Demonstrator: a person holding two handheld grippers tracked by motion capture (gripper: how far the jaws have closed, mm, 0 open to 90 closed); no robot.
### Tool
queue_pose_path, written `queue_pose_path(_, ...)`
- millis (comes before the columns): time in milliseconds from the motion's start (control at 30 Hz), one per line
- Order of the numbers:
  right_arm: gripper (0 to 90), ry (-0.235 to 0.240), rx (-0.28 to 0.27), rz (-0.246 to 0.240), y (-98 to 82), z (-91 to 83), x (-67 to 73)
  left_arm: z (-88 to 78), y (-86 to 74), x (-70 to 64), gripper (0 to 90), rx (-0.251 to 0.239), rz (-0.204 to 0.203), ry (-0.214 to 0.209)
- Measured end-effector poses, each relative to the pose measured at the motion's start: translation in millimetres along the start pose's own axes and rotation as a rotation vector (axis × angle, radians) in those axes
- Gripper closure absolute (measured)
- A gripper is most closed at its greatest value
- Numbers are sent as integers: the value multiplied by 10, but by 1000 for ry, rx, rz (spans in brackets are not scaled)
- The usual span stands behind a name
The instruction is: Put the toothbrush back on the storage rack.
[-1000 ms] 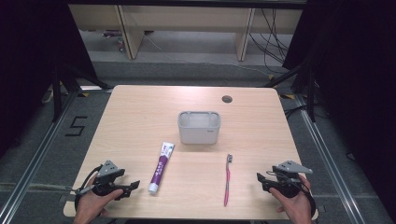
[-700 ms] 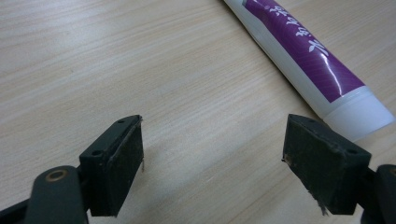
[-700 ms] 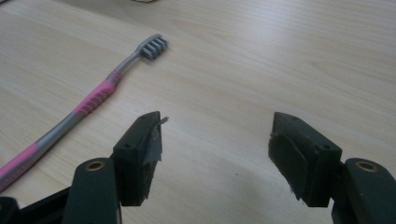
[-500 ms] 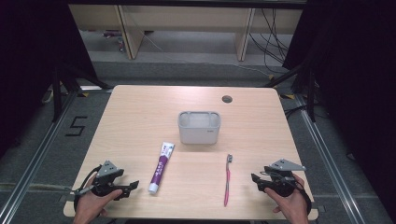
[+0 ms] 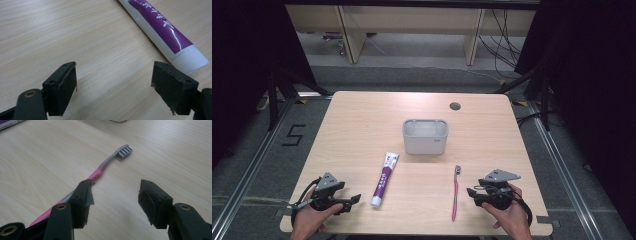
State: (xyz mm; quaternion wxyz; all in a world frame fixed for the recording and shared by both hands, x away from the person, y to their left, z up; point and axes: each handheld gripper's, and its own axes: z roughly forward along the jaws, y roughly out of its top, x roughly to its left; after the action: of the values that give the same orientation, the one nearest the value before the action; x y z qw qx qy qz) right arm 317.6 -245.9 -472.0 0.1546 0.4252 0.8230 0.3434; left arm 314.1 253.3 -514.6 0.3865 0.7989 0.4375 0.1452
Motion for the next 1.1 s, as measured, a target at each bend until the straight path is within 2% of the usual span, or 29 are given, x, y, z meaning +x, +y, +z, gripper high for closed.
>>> queue_pose_path(33, 448, 3, 17, 43, 7, 4, 53, -5, 3, 3, 196, 8, 2, -2)
queue_pose_path(133, 451, 20, 26, -17, 45, 57, 63, -5, 2, 4, 196, 6, 4, -4)
queue_pose_path(167, 454, 19, 31, 9, 54, 68, 108, -5, 3, 6, 196, 8, 4, -5)
queue_pose_path(200, 454, 19, 31, 9, 54, 68, 108, -5, 3, 6, 196, 8, 4, -5)
queue_pose_path(233, 455, 23, 45, -12, 71, 83, 106, -6, 2, 5, 196, 8, 4, -5)
queue_pose_path(300, 456, 28, 58, -12, 99, 123, 142, 0, -1, 3, 196, 0, 4, -5)
queue_pose_path(333, 457, 32, 66, -28, 110, 144, 151, -6, 4, 3, 196, 8, 5, -6)
queue_pose_path(367, 459, 31, 62, -14, 118, 176, 176, -6, 4, 3, 196, 7, 6, -7)
queue_pose_path(400, 469, 45, 75, -35, 137, 230, 197, -7, 3, 1, 196, 7, 6, -7)
queue_pose_path(433, 469, 45, 75, -35, 137, 230, 197, -7, 3, 1, 196, 7, 6, -7)
queue_pose_path(467, 471, 52, 99, -35, 154, 263, 221, -7, 4, 1, 196, 7, 7, -7)
queue_pose_path(500, 471, 52, 99, -35, 154, 263, 221, -7, 4, 1, 196, 7, 7, -7)
queue_pose_path(533, 471, 56, 126, -41, 171, 281, 222, -6, 2, 0, 196, 4, 4, -7)
queue_pose_path(600, 472, 58, 130, -56, 173, 311, 219, -8, 2, -1, 196, 5, 4, -5)
queue_pose_path(667, 472, 62, 138, -43, 181, 315, 229, -6, 3, -1, 196, 5, 4, -5)
queue_pose_path(700, 471, 60, 144, -18, 183, 338, 251, -2, 1, 0, 196, 2, 4, -6)
queue_pose_path(733, 472, 62, 151, -55, 191, 353, 234, -4, 0, 0, 196, 2, 4, -4)
queue_pose_path(800, 471, 67, 165, -43, 203, 371, 251, -9, 3, -1, 196, 6, 5, -3)
queue_pose_path(900, 471, 66, 157, -32, 206, 405, 264, -10, 5, 0, 196, 12, 2, -3)
queue_pose_path(967, 478, 58, 179, -60, 224, 428, 260, -6, 2, 3, 196, 5, 3, -7)
queue_pose_path(1033, 478, 60, 188, -59, 230, 434, 263, -6, 2, 0, 196, 3, 0, -5)
queue_pose_path(1067, 481, 61, 176, -68, 228, 460, 264, -10, 7, -2, 196, 11, -2, -4)
queue_pose_path(1100, 486, 59, 194, -74, 234, 457, 261, -8, 7, -1, 196, 9, -3, -7)
